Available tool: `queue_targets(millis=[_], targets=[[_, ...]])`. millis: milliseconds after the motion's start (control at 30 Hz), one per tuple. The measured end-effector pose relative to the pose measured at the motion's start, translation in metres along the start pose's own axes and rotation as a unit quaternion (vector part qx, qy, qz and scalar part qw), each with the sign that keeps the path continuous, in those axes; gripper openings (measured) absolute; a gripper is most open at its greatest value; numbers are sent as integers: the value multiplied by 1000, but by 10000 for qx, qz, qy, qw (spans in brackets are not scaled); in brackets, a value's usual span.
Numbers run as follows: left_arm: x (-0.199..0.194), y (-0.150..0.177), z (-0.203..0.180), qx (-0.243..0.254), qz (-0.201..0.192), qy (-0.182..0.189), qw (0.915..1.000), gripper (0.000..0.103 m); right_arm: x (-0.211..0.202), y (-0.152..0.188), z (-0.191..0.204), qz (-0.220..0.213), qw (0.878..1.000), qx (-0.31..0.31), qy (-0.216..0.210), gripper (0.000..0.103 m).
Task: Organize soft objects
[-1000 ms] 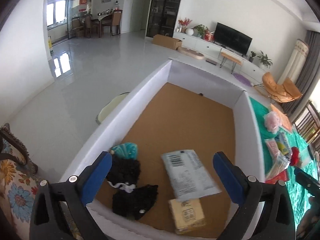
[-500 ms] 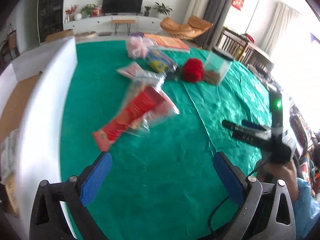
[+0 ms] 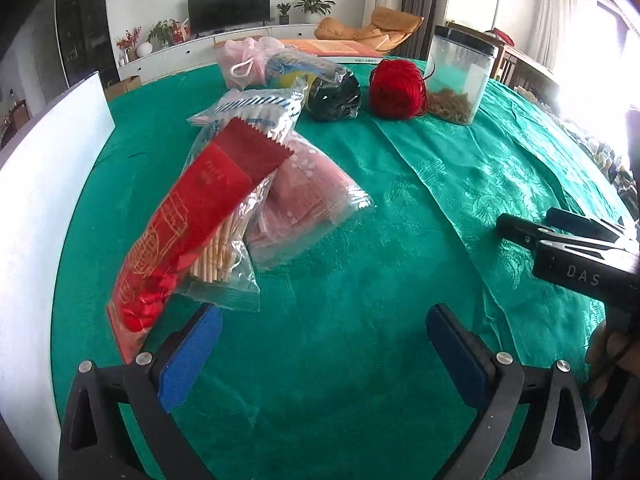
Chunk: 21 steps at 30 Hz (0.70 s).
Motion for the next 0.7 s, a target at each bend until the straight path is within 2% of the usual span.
queue_targets(millis=[100, 700], targets=[[2, 2, -2, 135, 82, -120, 9998, 103, 0, -1, 0, 2, 10000, -6, 3, 86], [2, 2, -1, 120, 76, -104, 9998, 103, 0, 0, 3, 17, 10000, -23, 10, 90]])
Point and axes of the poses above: each gripper's, at about its wrist camera, not at the fingertips, and x roughly the way its jaws point, z to its left, y to its underside, the point moved 10 cm from there along x, roughly the way its jaws point, and after that the axes turned 12 degrees about y, right-handed, at the moved point
